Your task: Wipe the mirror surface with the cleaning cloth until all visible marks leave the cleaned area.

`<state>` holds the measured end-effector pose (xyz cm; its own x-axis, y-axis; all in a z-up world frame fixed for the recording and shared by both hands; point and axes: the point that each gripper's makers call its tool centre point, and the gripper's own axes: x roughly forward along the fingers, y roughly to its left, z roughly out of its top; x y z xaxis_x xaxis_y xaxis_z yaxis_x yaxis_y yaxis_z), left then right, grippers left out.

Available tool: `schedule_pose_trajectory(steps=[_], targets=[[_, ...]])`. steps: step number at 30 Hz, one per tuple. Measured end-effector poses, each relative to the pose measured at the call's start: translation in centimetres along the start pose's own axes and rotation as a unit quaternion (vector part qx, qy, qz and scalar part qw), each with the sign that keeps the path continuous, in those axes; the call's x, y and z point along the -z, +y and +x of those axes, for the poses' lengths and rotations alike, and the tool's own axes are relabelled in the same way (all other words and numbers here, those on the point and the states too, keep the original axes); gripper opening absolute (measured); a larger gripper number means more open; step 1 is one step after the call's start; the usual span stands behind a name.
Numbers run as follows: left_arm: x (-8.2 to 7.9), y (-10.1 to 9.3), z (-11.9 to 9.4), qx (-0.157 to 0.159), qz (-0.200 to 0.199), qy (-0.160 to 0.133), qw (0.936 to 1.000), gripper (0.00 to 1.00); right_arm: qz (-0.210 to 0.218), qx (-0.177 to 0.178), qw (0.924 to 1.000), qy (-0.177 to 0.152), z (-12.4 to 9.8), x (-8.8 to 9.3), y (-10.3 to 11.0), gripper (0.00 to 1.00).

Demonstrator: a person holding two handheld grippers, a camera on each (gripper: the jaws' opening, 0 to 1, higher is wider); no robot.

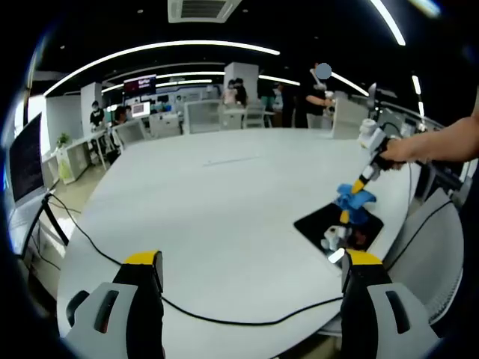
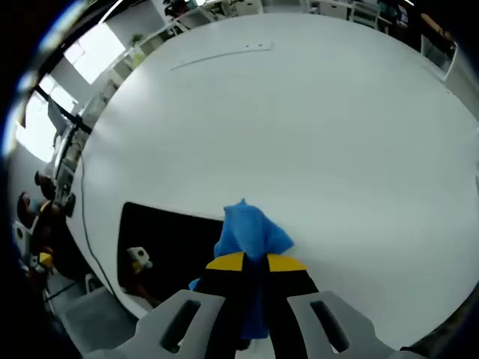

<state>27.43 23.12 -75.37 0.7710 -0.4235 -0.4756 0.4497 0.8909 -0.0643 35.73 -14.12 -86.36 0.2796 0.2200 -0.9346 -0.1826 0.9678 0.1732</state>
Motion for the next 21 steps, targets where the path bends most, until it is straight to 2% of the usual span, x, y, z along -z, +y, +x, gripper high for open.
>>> schedule_pose_trajectory(steps=[3, 4, 5, 9, 12, 14, 21], targets=[[-0.1, 0.0, -0.1, 0.001, 0.002, 0.000, 1.0000, 1.00, -0.018, 0.008, 0.9998, 0.006, 1.1, 0.9, -0.2, 0.04], [-0.2, 0.0, -0.1, 0.002, 0.003, -0.001, 1.0000, 1.00, 0.019, 0.009, 0.9998, 0.006, 1.1, 0.9, -0.1, 0.03], [-0.3, -0.1, -0.2, 0.003, 0.005, -0.003, 1.0000, 1.00, 0.000, 0.008, 0.9999, 0.006, 1.2, 0.8, -0.3, 0.03], [-0.3, 0.0, -0.2, 0.003, 0.005, -0.006, 1.0000, 1.00, -0.027, 0.032, 0.9991, 0.010, 1.0, 0.9, -0.1, 0.03], [-0.3, -0.2, -0.1, 0.006, 0.004, -0.007, 1.0000, 1.00, -0.019, 0.037, 0.9990, 0.015, 0.8, 0.7, 0.1, 0.04], [-0.4, -0.3, -0.2, 0.011, 0.004, -0.007, 0.9999, 1.00, -0.053, 0.049, 0.9973, 0.013, 0.7, 0.5, 0.0, 0.04], [-0.5, -0.2, -0.9, 0.012, 0.002, -0.013, 0.9998, 1.00, -0.032, 0.046, 0.9983, 0.016, 0.1, 0.6, 0.6, 0.04]])
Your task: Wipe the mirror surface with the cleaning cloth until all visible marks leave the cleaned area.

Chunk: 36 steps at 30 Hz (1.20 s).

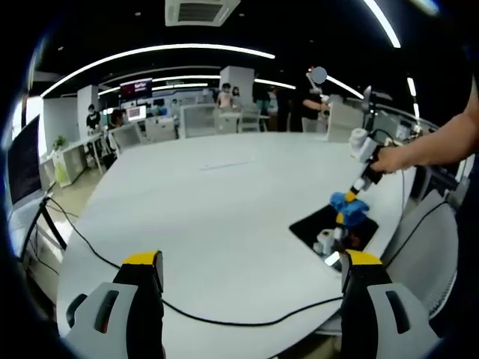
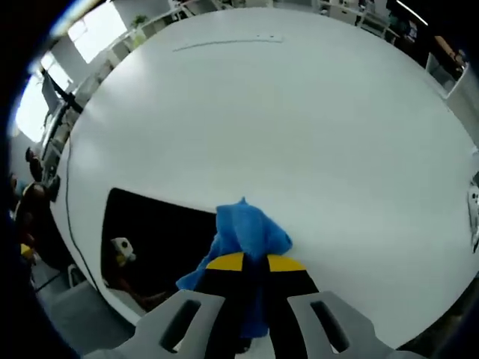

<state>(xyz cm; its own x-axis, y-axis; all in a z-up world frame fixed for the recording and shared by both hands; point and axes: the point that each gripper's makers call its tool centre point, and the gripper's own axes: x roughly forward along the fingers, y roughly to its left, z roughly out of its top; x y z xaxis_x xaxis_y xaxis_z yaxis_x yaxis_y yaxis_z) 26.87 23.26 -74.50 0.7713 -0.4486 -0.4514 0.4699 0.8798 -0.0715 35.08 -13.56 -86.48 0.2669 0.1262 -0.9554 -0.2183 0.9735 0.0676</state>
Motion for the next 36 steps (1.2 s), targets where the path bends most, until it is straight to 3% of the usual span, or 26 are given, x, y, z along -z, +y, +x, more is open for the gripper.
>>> schedule_pose_trajectory(steps=[4, 10, 14, 26, 36], targets=[[0.3, 0.2, -0.3, -0.003, -0.001, 0.001, 1.0000, 1.00, 0.001, -0.021, 0.9998, 0.000, 0.3, -0.3, 1.7, 0.04], [0.5, 0.4, -0.6, -0.006, -0.007, 0.000, 1.0000, 1.00, -0.009, -0.007, 0.9999, 0.007, 0.7, -0.7, 2.4, 0.04], [0.5, 0.3, -0.5, -0.001, -0.003, 0.003, 1.0000, 1.00, 0.002, -0.016, 0.9999, 0.006, 1.0, -0.9, 2.7, 0.04], [0.5, 0.3, 0.0, 0.004, -0.008, 0.002, 1.0000, 1.00, -0.010, -0.022, 0.9997, 0.010, 1.7, -1.9, 6.5, 0.04], [1.3, 0.5, -0.3, 0.002, -0.016, 0.003, 0.9999, 1.00, -0.018, -0.020, 0.9992, 0.031, 2.1, -2.2, 7.0, 0.04]])
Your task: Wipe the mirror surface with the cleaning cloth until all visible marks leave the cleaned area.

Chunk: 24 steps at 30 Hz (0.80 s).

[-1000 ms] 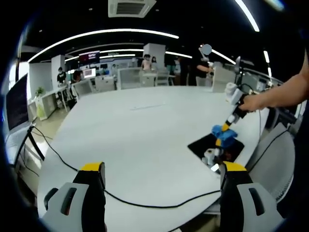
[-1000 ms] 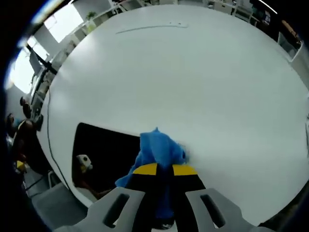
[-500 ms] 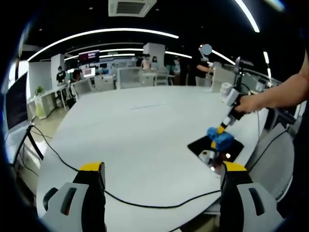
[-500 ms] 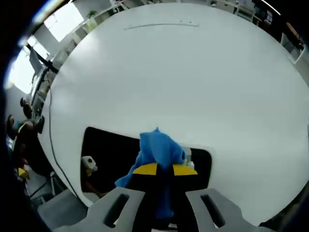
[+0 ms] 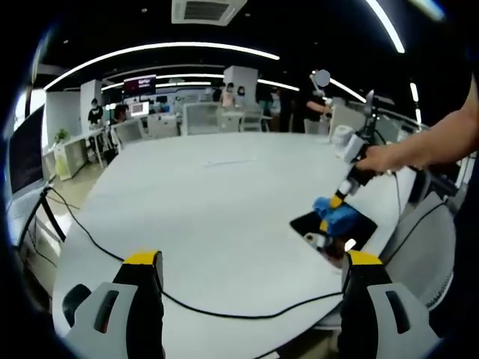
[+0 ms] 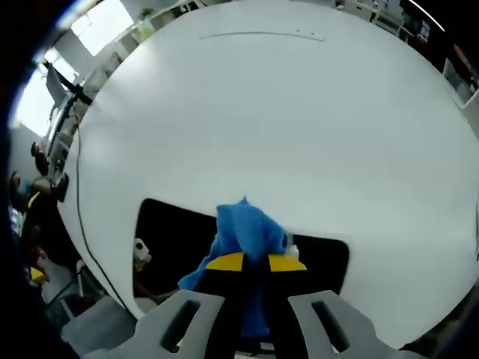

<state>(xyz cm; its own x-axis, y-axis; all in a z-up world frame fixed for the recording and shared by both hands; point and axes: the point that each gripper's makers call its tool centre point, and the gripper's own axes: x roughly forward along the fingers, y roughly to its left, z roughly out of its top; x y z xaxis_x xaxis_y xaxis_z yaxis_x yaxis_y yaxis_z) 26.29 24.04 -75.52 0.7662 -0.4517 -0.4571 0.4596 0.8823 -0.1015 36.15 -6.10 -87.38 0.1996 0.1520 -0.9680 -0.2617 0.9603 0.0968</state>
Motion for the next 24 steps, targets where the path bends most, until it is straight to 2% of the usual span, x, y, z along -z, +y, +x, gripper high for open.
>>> schedule_pose_trajectory(steps=[2, 4, 6, 9, 12, 24], targets=[[0.0, 0.1, -0.1, -0.001, -0.001, 0.000, 1.0000, 1.00, 0.024, -0.003, 0.9997, -0.005, -0.2, 0.0, 0.6, 0.04], [0.1, 0.1, -0.3, -0.001, -0.002, 0.000, 1.0000, 1.00, 0.018, 0.009, 0.9998, 0.000, 0.5, -0.4, 0.3, 0.04], [0.1, 0.1, -0.4, -0.001, -0.001, 0.001, 1.0000, 1.00, 0.026, -0.007, 0.9996, -0.008, 1.1, -1.1, 1.1, 0.04], [0.1, 0.3, -0.5, -0.002, -0.001, 0.000, 1.0000, 1.00, 0.011, -0.008, 0.9998, -0.013, 0.8, -1.0, 2.4, 0.04], [0.0, 0.4, -0.7, -0.003, 0.000, 0.000, 1.0000, 1.00, 0.006, -0.027, 0.9995, -0.015, 1.1, -1.3, 4.1, 0.04], [0.3, 0.9, -1.6, -0.011, -0.001, 0.002, 0.9999, 1.00, -0.045, -0.036, 0.9982, -0.016, 1.3, -2.4, 9.1, 0.04]])
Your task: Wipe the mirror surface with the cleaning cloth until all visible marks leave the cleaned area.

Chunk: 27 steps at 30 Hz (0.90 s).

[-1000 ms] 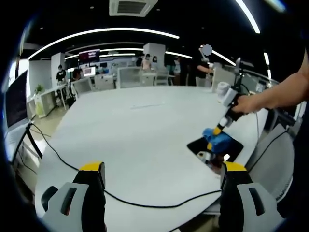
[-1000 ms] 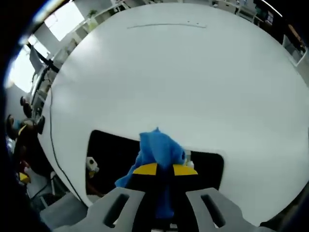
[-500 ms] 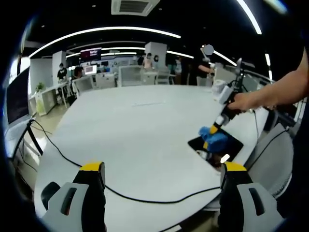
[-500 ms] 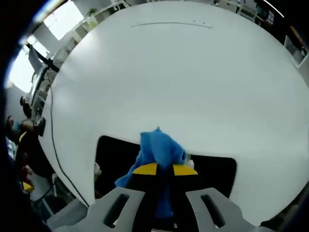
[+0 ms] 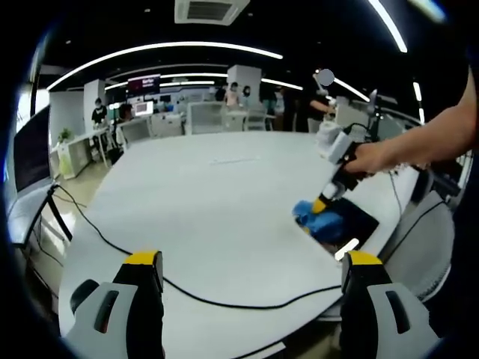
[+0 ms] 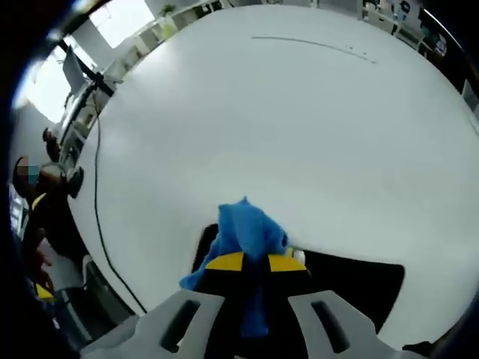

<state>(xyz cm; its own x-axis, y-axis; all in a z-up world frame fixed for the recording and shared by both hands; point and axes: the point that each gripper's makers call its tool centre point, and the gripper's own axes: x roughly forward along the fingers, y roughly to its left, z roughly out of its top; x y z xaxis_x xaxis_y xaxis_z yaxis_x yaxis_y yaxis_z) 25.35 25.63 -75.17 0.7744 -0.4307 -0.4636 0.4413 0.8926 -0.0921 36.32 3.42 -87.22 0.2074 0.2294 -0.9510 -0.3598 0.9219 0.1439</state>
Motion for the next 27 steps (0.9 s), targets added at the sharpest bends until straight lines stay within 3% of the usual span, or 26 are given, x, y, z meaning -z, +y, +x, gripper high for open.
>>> schedule_pose_trajectory(steps=[6, 7, 13, 15, 27], targets=[[0.4, 0.0, -0.1, -0.002, -0.001, 0.004, 1.0000, 1.00, 0.002, 0.007, 0.9999, 0.008, 0.5, -0.9, 1.7, 0.04], [0.4, 0.0, -0.1, -0.002, -0.001, 0.004, 1.0000, 1.00, -0.004, 0.021, 0.9996, 0.016, 0.7, -0.9, 1.3, 0.04], [0.2, 0.0, 0.2, 0.001, 0.000, 0.003, 1.0000, 1.00, -0.015, 0.014, 0.9997, 0.014, 0.1, -0.3, 1.5, 0.04], [0.1, -0.2, 0.2, 0.001, 0.000, 0.003, 1.0000, 1.00, -0.043, 0.017, 0.9989, 0.009, 0.0, -0.3, 1.6, 0.04], [0.1, -0.7, 0.6, 0.007, 0.006, 0.005, 0.9999, 1.00, -0.041, 0.014, 0.9990, 0.005, 0.7, -0.7, 1.3, 0.04]])
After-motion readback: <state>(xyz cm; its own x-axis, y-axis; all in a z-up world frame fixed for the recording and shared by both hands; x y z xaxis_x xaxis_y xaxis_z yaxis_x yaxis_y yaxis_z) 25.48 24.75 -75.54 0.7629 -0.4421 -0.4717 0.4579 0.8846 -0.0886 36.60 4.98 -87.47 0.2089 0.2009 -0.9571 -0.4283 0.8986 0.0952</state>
